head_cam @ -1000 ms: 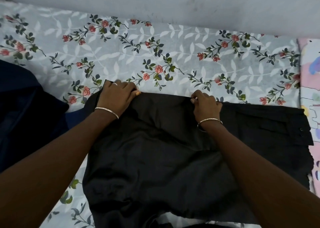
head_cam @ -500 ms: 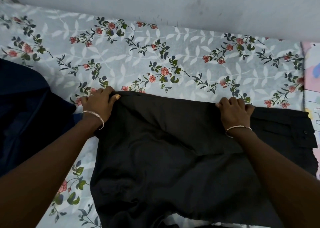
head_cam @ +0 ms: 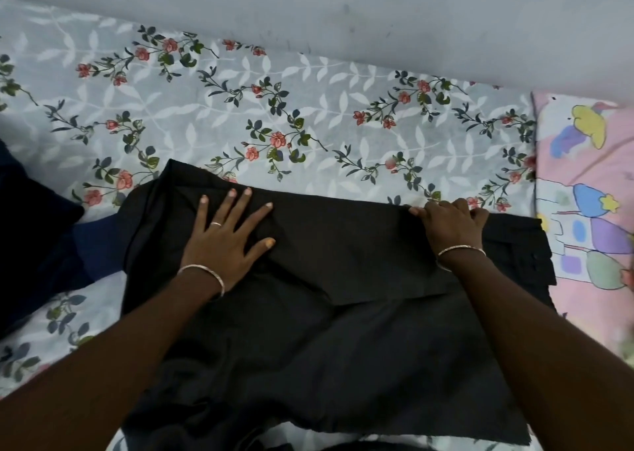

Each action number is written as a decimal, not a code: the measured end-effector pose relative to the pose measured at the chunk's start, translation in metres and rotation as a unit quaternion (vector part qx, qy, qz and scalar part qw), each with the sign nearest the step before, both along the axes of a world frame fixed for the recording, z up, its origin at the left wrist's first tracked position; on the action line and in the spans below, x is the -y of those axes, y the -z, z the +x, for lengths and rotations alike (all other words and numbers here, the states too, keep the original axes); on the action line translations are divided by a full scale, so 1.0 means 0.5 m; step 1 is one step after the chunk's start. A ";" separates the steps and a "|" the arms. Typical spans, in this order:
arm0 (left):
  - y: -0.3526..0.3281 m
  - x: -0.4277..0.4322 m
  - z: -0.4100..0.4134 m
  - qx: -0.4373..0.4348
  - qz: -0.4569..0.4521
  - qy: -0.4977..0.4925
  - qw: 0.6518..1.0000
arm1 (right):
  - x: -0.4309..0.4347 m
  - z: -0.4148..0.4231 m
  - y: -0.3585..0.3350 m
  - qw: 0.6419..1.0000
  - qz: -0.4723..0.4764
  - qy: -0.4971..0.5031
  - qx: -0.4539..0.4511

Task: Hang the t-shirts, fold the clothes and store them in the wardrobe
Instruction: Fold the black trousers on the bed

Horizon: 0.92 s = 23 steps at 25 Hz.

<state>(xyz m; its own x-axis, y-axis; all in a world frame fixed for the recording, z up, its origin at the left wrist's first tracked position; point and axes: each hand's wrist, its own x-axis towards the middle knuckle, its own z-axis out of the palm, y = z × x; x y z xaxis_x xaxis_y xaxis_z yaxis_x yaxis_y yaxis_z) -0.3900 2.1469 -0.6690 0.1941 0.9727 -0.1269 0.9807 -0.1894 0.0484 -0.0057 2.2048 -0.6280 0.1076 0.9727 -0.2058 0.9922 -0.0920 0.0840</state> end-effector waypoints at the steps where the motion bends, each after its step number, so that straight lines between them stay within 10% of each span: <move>1: 0.008 -0.003 -0.007 -0.013 0.000 0.001 1.000 | -0.001 0.024 -0.003 1.000 -0.016 0.005 -0.006; 15: 0.002 0.002 0.088 0.048 -0.028 -0.180 0.982 | 0.017 0.301 0.019 0.995 0.020 0.048 0.089; 23: -0.043 0.213 0.220 0.132 0.046 -0.167 0.976 | 0.237 0.056 0.046 0.967 0.174 0.058 -0.179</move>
